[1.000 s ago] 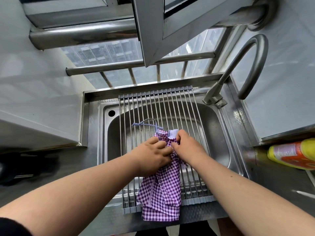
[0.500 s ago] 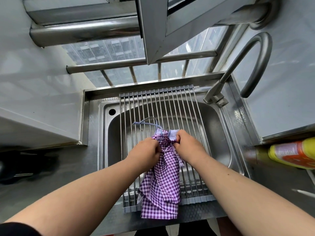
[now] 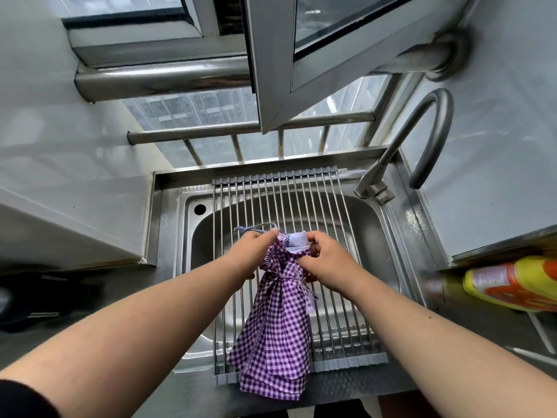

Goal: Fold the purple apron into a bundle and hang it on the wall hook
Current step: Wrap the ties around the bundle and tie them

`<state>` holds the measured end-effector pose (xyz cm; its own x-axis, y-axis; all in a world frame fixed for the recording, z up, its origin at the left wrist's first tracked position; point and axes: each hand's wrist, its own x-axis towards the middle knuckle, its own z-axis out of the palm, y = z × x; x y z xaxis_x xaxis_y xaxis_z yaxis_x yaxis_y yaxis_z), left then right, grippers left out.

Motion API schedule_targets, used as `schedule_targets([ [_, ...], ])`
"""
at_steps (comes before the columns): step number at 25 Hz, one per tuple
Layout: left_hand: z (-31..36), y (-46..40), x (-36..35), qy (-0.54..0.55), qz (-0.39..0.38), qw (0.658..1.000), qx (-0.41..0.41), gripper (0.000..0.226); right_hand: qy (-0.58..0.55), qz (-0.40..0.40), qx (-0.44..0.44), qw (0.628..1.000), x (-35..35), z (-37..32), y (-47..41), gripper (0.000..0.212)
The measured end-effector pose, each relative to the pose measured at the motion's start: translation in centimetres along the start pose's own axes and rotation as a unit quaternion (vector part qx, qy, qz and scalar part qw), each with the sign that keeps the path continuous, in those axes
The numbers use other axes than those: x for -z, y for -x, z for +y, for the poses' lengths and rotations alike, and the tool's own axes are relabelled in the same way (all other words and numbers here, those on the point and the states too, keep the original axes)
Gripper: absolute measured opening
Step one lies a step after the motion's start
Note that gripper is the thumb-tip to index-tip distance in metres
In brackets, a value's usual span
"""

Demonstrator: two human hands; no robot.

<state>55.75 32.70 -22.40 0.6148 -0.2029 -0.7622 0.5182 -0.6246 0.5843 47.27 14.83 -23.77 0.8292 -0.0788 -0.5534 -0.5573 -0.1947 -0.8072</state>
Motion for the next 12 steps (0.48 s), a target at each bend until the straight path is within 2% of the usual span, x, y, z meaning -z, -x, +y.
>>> schedule_targets([
  [3,2.0,1.1,1.0,-0.015,0.019,0.998,-0.052,0.044,0.006,0.007,0.043,0.999,0.5,-1.8,1.0,0.042],
  [6,3.6,2.3,2.2,-0.010,0.042,0.995,-0.090,0.022,0.051,0.023,0.098,0.994,0.8,-3.5,2.2,0.047],
  [8,4.5,3.1,2.9,-0.022,0.069,0.992,-0.102,0.016,0.073,0.017,0.122,0.990,1.0,-4.5,3.1,0.047],
  [12,5.1,4.2,3.1,-0.022,0.055,0.993,-0.103,0.015,0.108,-0.036,0.107,0.988,1.1,-5.5,4.2,0.056],
])
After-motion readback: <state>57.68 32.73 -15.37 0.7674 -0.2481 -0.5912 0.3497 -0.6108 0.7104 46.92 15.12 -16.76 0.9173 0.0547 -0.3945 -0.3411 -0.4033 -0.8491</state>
